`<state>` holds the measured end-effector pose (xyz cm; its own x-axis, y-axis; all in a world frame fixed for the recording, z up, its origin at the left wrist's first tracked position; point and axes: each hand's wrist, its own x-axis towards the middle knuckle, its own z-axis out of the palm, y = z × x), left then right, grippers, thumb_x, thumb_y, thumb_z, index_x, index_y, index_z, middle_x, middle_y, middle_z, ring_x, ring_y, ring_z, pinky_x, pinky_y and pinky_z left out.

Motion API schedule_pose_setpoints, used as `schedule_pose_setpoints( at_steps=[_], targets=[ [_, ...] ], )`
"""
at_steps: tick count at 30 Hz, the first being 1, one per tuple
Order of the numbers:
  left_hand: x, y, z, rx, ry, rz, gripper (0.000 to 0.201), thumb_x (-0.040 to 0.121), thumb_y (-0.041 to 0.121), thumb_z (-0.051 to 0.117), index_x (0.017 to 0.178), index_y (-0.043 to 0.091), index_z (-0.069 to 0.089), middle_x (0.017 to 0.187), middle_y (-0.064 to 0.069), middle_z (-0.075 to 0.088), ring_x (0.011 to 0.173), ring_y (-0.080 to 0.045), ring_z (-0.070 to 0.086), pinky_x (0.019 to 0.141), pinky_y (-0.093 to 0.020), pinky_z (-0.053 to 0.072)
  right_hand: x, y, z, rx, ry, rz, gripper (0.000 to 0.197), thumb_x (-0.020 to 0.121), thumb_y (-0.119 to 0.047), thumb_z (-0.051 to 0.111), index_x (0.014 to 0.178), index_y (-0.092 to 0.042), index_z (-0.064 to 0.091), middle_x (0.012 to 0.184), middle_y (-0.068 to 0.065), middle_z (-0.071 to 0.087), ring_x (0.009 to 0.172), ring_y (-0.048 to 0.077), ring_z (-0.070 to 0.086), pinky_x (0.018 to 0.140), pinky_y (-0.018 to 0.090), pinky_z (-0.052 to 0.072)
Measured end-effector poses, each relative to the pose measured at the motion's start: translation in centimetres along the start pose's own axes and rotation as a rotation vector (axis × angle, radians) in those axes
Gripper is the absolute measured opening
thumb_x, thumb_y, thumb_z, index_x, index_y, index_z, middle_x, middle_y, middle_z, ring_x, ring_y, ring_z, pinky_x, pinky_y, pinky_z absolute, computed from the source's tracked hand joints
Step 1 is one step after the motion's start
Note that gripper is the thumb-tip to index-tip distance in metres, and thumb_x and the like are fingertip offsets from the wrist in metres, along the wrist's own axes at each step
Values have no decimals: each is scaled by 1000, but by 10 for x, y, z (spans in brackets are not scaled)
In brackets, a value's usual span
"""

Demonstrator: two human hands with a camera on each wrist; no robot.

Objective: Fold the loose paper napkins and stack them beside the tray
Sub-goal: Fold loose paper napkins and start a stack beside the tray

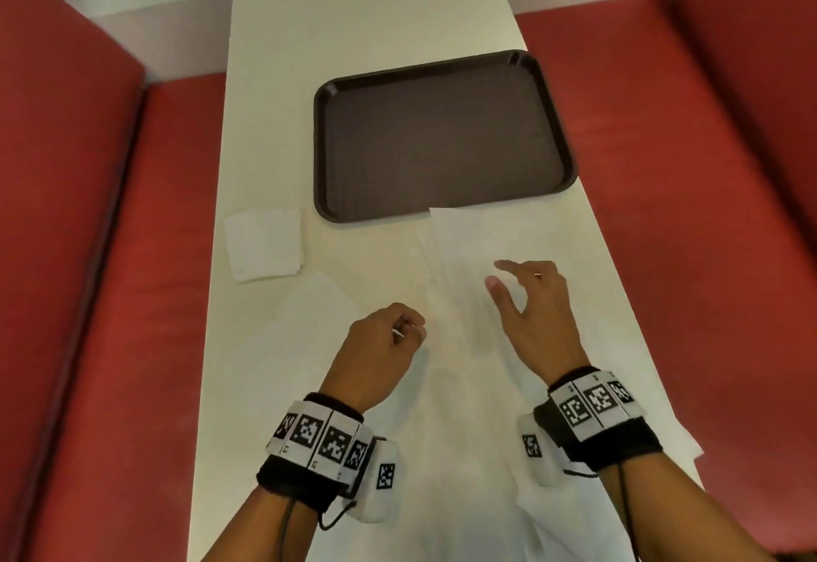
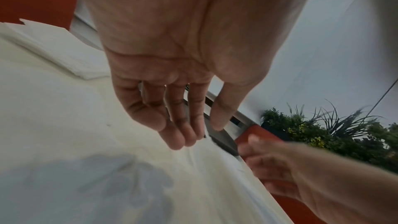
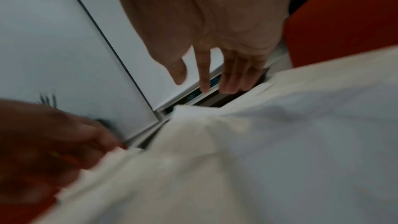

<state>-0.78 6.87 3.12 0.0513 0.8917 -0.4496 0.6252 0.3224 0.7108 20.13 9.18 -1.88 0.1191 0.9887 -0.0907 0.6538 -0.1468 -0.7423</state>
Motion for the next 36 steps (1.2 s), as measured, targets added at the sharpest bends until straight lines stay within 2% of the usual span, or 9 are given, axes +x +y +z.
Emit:
schedule_pose_setpoints(
  at_steps=[3,7,14,19,24,26,29,33,36],
  targets=[
    [-6,10,16,-21,17,-5,14,98,24,59,107,19,68,97,8,67,77,0,60,65,-3,42,6,31,-15,-351,43,11,42,93,-38,61,130,-18,60,132,10,49,117,30,44,93,44,41],
    [-19,14,32,-29,26,-45,12,98,26,59,105,23,69,97,13,66,78,2,61,65,-3,42,6,51,-19,-496,-94,-5,49,90,-43,64,133,-19,57,129,7,50,113,28,46,91,40,40],
    [-38,12,42,-48,67,-94,10,97,26,61,103,24,69,97,12,67,74,4,61,62,-4,43,9,44,-25,-413,-57,-92,20,89,-23,66,109,-20,68,118,6,56,98,27,54,82,39,42],
    [-43,10,46,-32,96,-88,9,97,26,61,102,25,68,95,11,67,75,0,62,60,-5,43,5,39,-35,-177,-1,-111,19,94,-23,63,112,-18,66,114,1,58,86,24,61,70,30,43],
    [-45,7,46,34,114,-76,9,97,28,60,103,27,66,94,14,66,77,1,62,61,-7,41,6,40,-47,-142,37,-202,22,98,-29,58,112,-17,71,110,2,70,93,23,67,80,39,54],
    [-46,6,46,50,115,-68,9,97,28,59,103,28,66,94,14,66,78,-1,63,66,-14,46,8,42,-50,-131,2,-218,25,99,-31,56,112,-17,72,109,2,72,93,23,68,84,43,55],
    [-47,3,47,84,127,-62,10,96,32,60,105,30,65,97,13,66,83,-2,63,77,-26,54,6,37,-57,-158,1,-300,21,97,-29,59,106,-17,73,108,0,68,99,21,63,87,39,52],
    [-47,11,45,-35,171,28,44,87,56,65,121,30,59,111,16,63,100,2,60,85,-20,50,-3,3,-79,120,-122,-334,14,98,-29,59,101,-21,70,101,-12,68,96,2,62,87,19,49],
    [-46,32,41,-153,67,116,77,71,72,68,136,34,51,127,23,58,116,7,54,96,-18,45,-7,-30,-95,357,-257,-284,15,98,-28,58,101,-19,69,102,-11,70,98,5,64,81,19,52]
  ],
)
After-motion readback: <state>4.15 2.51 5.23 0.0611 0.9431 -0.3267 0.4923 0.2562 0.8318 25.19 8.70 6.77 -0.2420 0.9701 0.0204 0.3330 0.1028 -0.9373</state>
